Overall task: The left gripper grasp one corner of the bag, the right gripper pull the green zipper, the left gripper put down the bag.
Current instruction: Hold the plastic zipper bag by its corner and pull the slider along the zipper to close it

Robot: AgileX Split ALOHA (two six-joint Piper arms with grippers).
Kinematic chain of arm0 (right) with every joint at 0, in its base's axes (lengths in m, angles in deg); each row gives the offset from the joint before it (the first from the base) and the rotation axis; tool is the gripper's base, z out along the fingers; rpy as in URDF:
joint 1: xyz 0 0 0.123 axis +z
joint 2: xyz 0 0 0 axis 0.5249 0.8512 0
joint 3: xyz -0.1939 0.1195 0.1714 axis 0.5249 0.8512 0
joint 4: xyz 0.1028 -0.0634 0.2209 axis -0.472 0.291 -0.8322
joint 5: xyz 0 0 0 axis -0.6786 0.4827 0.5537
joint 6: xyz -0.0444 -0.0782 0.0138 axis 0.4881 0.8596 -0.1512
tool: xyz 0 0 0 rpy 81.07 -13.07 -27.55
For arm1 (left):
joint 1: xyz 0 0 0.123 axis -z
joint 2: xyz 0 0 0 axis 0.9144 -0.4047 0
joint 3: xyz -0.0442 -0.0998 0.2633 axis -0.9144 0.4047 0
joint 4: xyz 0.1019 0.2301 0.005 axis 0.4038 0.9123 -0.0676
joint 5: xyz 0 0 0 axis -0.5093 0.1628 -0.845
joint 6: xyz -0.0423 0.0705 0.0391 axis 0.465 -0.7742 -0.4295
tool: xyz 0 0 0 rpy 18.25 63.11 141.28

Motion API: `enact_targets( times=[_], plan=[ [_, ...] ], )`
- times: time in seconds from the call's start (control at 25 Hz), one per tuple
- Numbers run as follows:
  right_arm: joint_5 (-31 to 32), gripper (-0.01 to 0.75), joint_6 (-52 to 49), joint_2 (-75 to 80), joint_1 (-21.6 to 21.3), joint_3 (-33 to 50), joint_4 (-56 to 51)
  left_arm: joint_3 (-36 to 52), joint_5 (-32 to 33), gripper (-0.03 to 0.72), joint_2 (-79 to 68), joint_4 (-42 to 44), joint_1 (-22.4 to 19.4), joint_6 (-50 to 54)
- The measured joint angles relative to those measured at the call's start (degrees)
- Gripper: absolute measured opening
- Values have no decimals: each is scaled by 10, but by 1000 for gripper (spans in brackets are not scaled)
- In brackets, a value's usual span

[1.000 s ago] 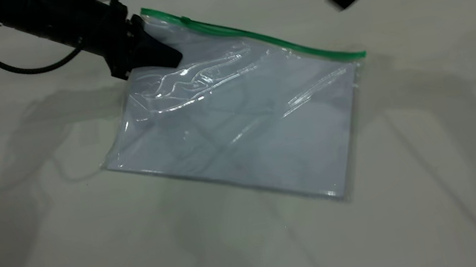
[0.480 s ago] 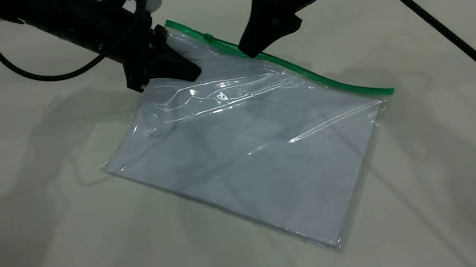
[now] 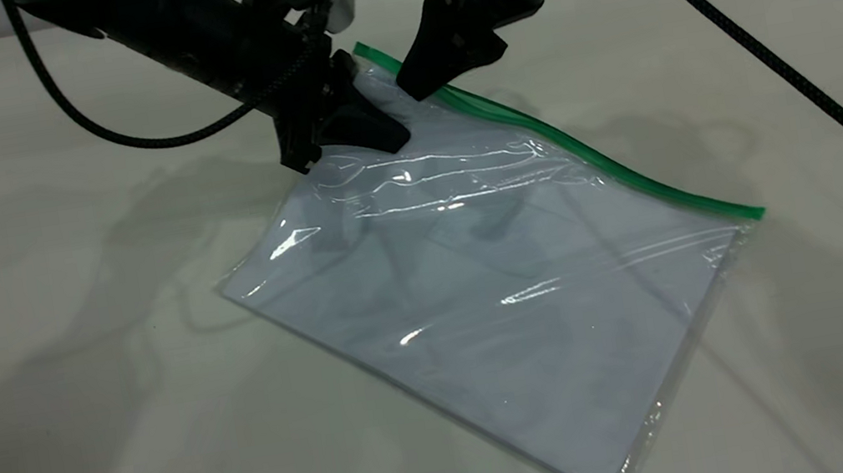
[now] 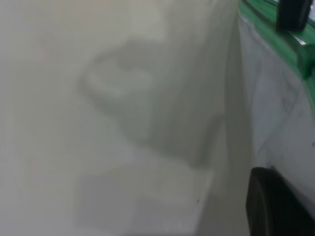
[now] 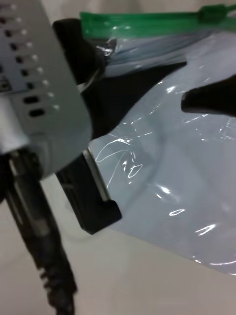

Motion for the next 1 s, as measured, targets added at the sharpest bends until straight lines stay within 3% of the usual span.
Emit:
enact_targets(
  times=[0.36,0.48,0.84,1.0],
  plan=[
    [-5,526,8,13,0,0,-2,0,0,54,0,-2,1,-2],
    [-7,487,11,13,0,0,-3,0,0,54,0,-11,1,-2],
    [-18,162,14,13,-2,0,-4,0,2,55,0,-29,1,-3],
    [-26,92,14,13,-2,0,-10,0,3,55,0,-30,1,-3]
  ],
)
